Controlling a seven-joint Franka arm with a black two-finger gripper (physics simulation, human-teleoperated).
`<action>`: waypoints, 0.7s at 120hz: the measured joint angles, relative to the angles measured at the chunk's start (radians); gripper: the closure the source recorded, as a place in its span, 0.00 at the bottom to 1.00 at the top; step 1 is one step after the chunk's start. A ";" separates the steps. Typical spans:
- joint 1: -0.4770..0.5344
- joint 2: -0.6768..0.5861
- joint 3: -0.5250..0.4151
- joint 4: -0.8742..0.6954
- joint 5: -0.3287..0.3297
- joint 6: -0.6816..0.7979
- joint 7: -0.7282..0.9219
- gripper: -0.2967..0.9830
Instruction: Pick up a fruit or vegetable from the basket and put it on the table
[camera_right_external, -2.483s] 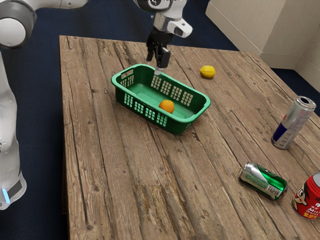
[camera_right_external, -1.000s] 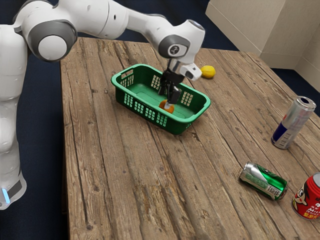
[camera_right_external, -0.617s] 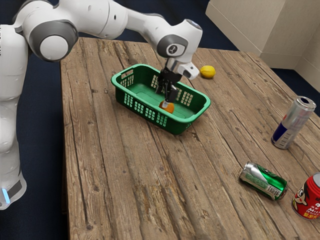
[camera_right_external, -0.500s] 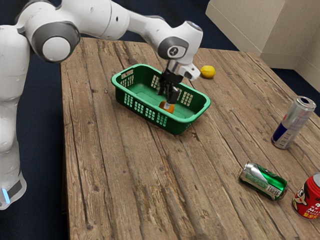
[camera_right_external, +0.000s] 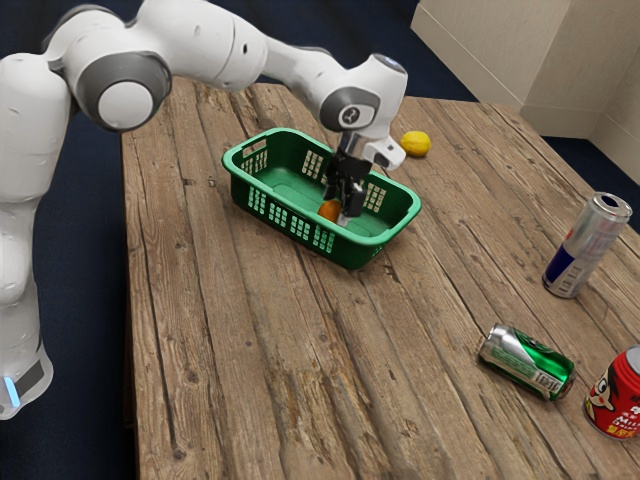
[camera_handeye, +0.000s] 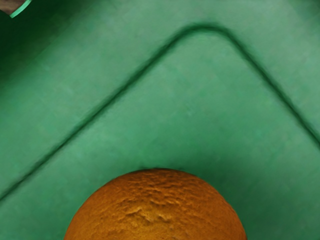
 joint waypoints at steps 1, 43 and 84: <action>0.000 0.000 0.000 0.000 0.000 0.001 0.000 0.23; 0.000 0.020 0.000 -0.004 -0.009 0.017 0.006 0.23; -0.001 0.019 0.000 -0.013 -0.003 0.021 0.005 0.51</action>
